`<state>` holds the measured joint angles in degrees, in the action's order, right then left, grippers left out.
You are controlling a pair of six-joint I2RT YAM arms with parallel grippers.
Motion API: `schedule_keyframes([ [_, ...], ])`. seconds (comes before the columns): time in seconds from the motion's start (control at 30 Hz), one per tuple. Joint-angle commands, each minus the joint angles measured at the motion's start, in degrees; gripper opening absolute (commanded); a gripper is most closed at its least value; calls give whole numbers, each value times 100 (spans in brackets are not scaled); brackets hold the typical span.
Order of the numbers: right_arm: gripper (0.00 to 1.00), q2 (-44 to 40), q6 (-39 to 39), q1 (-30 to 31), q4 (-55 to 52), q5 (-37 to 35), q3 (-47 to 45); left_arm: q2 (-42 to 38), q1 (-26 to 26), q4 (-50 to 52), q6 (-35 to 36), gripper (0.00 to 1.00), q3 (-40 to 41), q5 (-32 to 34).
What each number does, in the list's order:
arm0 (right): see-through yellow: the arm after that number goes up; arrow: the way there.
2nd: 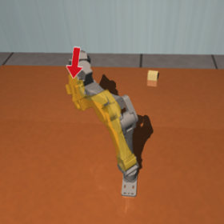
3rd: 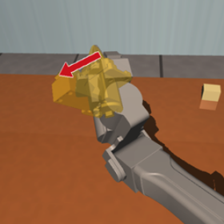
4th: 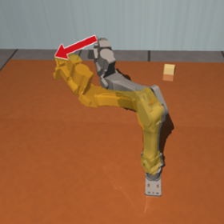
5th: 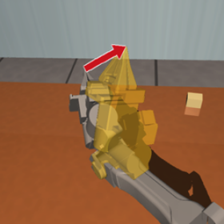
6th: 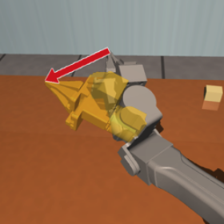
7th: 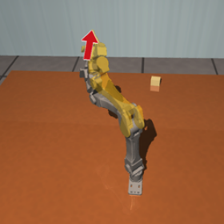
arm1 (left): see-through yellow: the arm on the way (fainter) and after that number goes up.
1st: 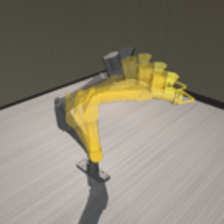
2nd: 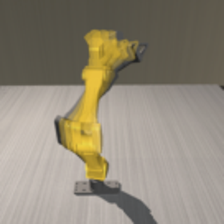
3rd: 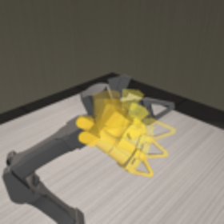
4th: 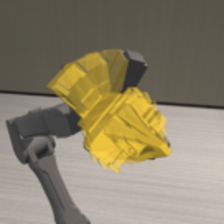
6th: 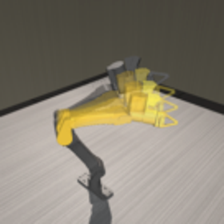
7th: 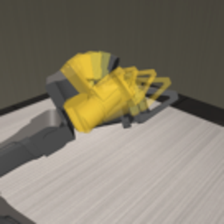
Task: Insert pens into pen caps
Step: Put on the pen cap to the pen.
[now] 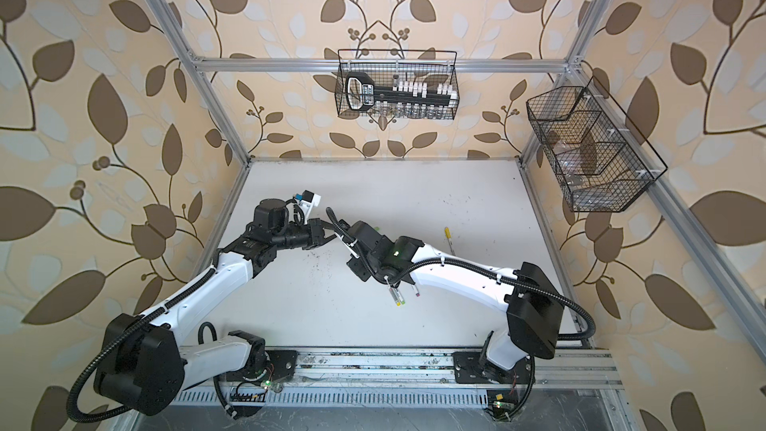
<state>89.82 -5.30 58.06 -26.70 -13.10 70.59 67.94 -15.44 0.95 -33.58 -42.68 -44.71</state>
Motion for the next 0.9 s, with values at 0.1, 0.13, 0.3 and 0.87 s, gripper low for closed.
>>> schedule_keyframes([
  [0.1,12,-351,56,36,1101,-20,-90,131,-249,349,107,0,-57,-354],
  [0.13,12,-344,56,33,1105,-17,-67,148,-255,349,105,0,-57,-362],
  [0.3,12,-345,80,26,1196,27,33,208,-378,307,131,0,-66,-385],
  [0.87,12,-223,380,-180,1202,280,671,349,-688,574,301,0,-126,-354],
])
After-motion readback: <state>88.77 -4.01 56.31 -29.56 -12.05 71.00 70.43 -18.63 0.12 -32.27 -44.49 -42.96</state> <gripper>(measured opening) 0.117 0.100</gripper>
